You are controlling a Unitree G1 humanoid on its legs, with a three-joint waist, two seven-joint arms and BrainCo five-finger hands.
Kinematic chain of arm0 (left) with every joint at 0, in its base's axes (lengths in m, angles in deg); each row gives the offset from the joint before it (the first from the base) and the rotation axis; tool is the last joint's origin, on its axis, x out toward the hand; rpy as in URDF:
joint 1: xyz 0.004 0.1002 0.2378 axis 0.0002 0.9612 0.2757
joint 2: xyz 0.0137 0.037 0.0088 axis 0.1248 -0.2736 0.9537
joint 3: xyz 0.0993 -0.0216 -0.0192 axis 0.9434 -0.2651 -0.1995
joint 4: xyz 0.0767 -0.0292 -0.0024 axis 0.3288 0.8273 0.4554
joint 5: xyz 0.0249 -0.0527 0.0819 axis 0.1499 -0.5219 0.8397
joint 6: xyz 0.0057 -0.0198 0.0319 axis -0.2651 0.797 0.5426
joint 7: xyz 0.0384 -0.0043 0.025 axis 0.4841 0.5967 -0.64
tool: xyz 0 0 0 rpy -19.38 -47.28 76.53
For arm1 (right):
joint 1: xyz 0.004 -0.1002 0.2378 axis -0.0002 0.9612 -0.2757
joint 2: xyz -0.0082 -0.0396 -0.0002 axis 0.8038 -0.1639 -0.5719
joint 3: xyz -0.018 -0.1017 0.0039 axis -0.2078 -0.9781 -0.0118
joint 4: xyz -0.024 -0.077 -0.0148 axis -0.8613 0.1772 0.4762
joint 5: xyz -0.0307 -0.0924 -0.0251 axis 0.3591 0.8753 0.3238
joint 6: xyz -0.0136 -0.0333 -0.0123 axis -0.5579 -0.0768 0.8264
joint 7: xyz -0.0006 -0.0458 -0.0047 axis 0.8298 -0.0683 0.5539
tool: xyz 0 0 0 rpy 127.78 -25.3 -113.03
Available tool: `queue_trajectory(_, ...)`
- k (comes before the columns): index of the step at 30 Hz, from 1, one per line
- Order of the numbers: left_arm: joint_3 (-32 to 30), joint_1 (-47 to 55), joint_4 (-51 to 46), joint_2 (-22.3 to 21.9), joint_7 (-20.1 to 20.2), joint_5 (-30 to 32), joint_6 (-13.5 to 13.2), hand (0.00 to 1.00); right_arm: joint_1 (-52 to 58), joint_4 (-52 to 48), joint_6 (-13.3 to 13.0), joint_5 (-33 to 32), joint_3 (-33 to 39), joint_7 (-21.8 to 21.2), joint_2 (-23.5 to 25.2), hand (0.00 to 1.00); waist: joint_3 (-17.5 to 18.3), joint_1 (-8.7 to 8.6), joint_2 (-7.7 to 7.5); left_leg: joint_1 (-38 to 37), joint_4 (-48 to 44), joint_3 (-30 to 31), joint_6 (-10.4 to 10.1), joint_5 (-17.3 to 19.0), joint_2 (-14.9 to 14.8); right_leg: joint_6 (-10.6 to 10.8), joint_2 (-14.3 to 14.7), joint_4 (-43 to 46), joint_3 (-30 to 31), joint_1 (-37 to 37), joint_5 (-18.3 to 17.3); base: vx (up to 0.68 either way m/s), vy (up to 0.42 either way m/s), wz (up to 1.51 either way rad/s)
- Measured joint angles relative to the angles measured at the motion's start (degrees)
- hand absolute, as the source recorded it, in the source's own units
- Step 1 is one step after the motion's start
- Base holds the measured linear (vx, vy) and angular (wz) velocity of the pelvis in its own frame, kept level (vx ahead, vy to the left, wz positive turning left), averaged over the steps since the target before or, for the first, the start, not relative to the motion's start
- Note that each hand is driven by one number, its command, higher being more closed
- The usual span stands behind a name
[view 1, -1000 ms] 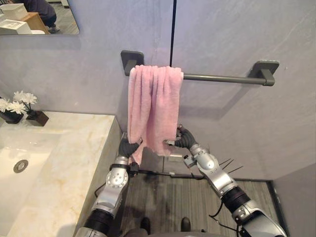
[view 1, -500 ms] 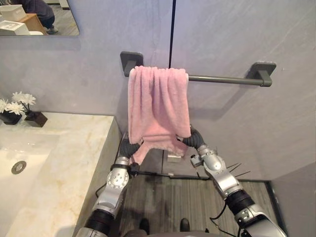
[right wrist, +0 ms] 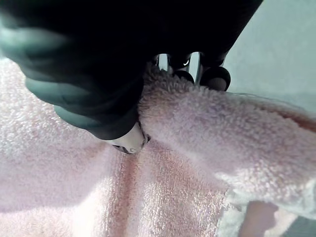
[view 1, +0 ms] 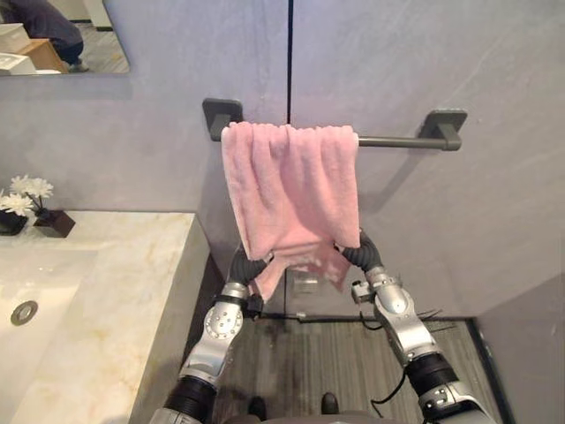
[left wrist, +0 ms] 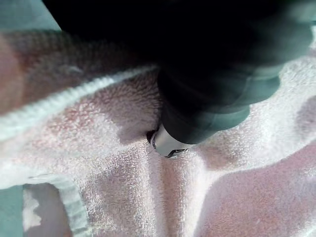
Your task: Organize washtable
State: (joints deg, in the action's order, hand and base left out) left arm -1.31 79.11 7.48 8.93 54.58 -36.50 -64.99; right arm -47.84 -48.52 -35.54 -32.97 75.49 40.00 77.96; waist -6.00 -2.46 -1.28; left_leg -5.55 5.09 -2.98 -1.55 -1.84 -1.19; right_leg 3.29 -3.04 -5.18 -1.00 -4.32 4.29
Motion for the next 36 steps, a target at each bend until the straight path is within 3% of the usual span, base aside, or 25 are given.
queue_trajectory(12,0.05,-0.08,-0.42,-1.67,-0.01,-0.03,0.02,1.0,0.0,0.0,-0.11,-1.65,2.11,0.03,0.99,1.0,-0.23,-0.18,2.22,-0.04,0.04,-1.13,-0.14,0.31,-0.29,0.03,0.33,0.17,1.29,0.47,-0.03,-0.02,-0.017,-0.05)
queue_trajectory(30,0.05,-2.09,-0.24,-3.4,1.29,0.02,0.12,1.0,1.43,-1.91,-0.27,-1.59,6.61,0.31,2.93,1.0,-0.25,-2.24,2.79,-0.53,-0.69,-1.38,-0.32,1.58,-0.76,-0.03,0.77,1.92,1.76,0.69,-1.79,0.0,-0.01,-0.01)
queue_trajectory(36,0.02,-1.92,1.01,-3.38,1.29,0.02,0.3,1.0,1.7,-1.01,-0.23,-1.58,6.66,0.36,3.7,1.0,-0.26,-2.09,2.81,-0.79,-0.72,-1.65,-0.27,1.79,-0.74,0.03,0.79,1.91,2.17,0.58,-1.84,0.01,-0.007,-0.02)
